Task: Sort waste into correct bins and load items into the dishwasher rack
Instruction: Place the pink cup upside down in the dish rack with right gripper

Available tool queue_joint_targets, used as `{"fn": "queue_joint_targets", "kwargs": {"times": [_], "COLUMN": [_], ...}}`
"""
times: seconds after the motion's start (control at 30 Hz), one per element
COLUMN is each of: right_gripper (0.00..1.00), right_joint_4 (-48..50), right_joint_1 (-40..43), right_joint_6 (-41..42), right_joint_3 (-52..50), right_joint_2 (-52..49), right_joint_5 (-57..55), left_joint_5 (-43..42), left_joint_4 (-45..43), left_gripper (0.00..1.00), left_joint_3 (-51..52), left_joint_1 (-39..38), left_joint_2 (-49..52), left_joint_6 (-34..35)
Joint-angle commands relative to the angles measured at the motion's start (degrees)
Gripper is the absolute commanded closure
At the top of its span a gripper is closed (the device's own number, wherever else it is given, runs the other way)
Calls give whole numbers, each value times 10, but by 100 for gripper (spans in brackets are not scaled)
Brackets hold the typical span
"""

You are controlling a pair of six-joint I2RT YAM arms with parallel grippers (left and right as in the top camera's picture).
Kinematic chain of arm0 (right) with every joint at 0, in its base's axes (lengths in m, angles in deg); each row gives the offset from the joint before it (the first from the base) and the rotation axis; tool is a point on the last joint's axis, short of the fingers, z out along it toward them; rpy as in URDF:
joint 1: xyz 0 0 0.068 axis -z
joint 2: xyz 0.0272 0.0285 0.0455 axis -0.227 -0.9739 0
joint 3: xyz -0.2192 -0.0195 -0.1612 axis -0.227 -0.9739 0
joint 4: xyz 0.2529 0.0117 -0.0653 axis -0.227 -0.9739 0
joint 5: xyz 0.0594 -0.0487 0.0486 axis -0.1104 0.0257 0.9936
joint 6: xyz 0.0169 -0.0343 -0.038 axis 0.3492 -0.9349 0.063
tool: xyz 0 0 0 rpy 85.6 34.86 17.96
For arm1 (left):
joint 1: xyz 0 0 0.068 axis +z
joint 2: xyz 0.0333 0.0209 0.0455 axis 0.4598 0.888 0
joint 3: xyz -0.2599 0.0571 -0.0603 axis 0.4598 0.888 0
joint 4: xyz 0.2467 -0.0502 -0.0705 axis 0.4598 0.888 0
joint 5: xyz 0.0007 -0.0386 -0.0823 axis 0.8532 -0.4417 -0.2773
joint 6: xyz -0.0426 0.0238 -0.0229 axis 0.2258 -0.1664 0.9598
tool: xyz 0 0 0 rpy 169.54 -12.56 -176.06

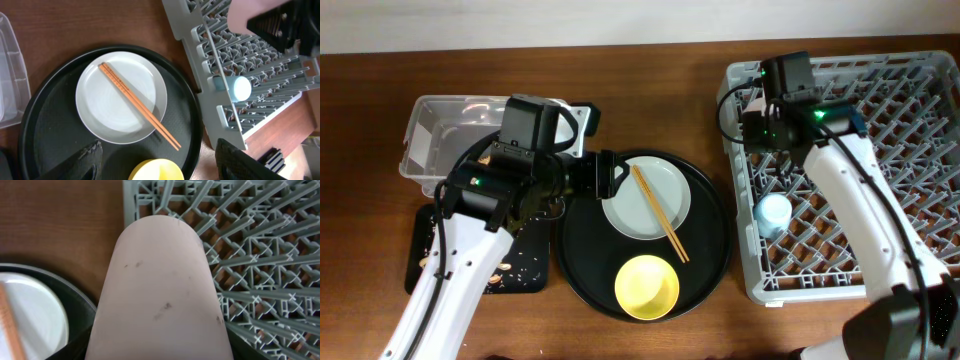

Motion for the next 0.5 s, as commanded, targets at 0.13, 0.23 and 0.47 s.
{"fn": "queue_joint_targets", "kwargs": {"times": [0.13, 0.23, 0.47], "right_gripper": [44, 44, 44], "right_joint_4": [17, 20, 33], "right_joint_1": [35, 50, 52], "right_joint_6": [4, 4, 4], "right_joint_3": [9, 9, 9], "right_joint_2": [-65, -79, -80], "right_joint_5": [-32, 7, 20], "left_joint_5": [7, 7, 7], "left_joint_4": [5, 5, 7], "left_gripper": [28, 28, 28], "left_joint_3": [5, 5, 5], "left_joint_1": [-2, -2, -2], "left_joint_2": [0, 0, 0], "left_joint_6": [-10, -10, -10]}}
